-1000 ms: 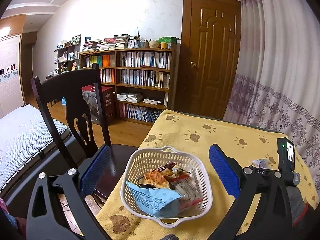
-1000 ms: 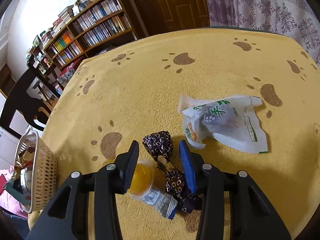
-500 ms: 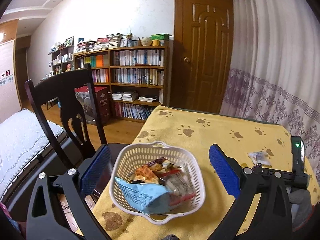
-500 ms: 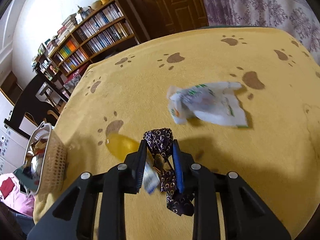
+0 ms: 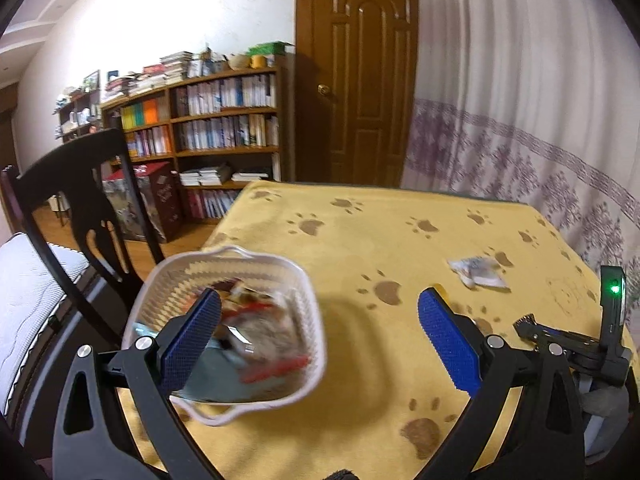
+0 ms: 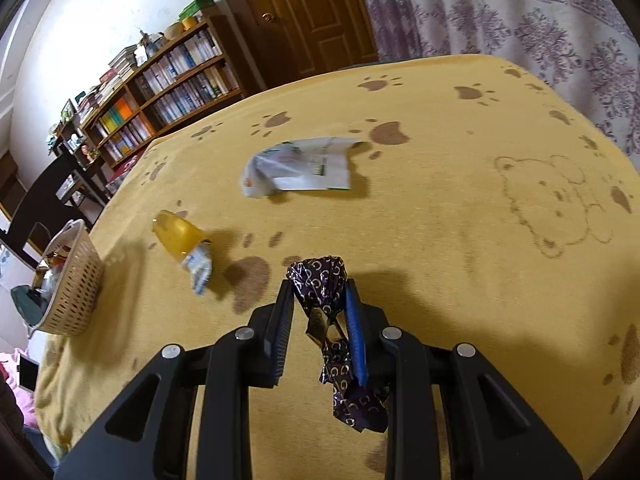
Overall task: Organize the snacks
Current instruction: 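Grasp the yellow egg-shaped candy with the left gripper while the right gripper holds the purple candy, then carry the yellow candy into the white basket and open the left gripper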
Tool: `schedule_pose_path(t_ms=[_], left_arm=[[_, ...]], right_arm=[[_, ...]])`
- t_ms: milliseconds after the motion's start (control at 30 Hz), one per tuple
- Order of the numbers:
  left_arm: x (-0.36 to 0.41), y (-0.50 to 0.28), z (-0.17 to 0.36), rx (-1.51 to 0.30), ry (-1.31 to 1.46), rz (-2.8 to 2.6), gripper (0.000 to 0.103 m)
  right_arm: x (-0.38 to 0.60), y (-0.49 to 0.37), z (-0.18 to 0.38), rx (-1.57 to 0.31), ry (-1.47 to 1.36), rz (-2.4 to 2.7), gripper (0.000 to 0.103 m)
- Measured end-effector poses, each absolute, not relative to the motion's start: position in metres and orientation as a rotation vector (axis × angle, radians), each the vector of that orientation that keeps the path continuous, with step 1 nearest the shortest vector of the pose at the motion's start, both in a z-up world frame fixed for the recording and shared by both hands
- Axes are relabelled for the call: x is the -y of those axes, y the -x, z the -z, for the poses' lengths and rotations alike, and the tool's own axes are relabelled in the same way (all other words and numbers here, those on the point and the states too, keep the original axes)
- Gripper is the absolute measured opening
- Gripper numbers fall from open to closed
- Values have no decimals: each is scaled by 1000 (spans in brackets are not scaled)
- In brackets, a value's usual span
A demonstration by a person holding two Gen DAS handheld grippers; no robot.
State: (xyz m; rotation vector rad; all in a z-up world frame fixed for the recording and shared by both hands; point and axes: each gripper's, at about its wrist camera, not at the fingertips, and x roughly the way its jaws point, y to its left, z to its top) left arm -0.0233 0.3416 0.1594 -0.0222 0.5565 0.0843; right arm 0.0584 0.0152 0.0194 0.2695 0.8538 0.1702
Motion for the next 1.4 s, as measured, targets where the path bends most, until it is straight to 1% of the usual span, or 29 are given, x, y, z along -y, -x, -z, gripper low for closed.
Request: schedule_pose_path(t_ms=[267,367,433,500,567,733,767,933,1000,1133,1167,1200,1267,1400], left_arm=[[-288,1,-138,-587,-20,27,100],[-271,-11,-129,-610,-37,44,90],[-264,-23,-122,-643,-19,59,88],[-260,-35,-113,-675,2,79,82],[-256,-48,-104,-711,19,101,81],[-242,-69,-88,-724,-5,121,79],[-239,-72,-85,-724,-15,125,75],[-230,-96,-67,-767,-7,121,65],[-229,-104,-60,-782,-1,107,57],[-233,-117,-51,-797,40,102,49],[-234,-118,-50,-796,49,107,46],[-234,-119,-48,-795,60,115,40],[-235,-120,-46,-798,64,123,34],[-238,-120,-45,-794,87,137,33]], right_arm=[[-18,-51,-15,-822,-237,-148,26],[-17,-50,-15,-816,-234,-153,26],[-16,-50,-14,-820,-242,-151,26],[-16,-50,-14,-821,-243,-149,26],[-16,-50,-13,-822,-240,-148,26],[-17,-50,-13,-825,-243,-151,26],[-18,-50,-13,-828,-243,-152,26],[-19,-51,-12,-833,-240,-154,26],[-19,-51,-12,-833,-239,-155,26],[-19,-53,-11,-837,-237,-159,26],[-19,-53,-11,-837,-236,-159,26],[-19,-53,-11,-837,-235,-159,26],[-20,-53,-11,-838,-234,-159,26],[-20,-53,-11,-838,-233,-159,26]])
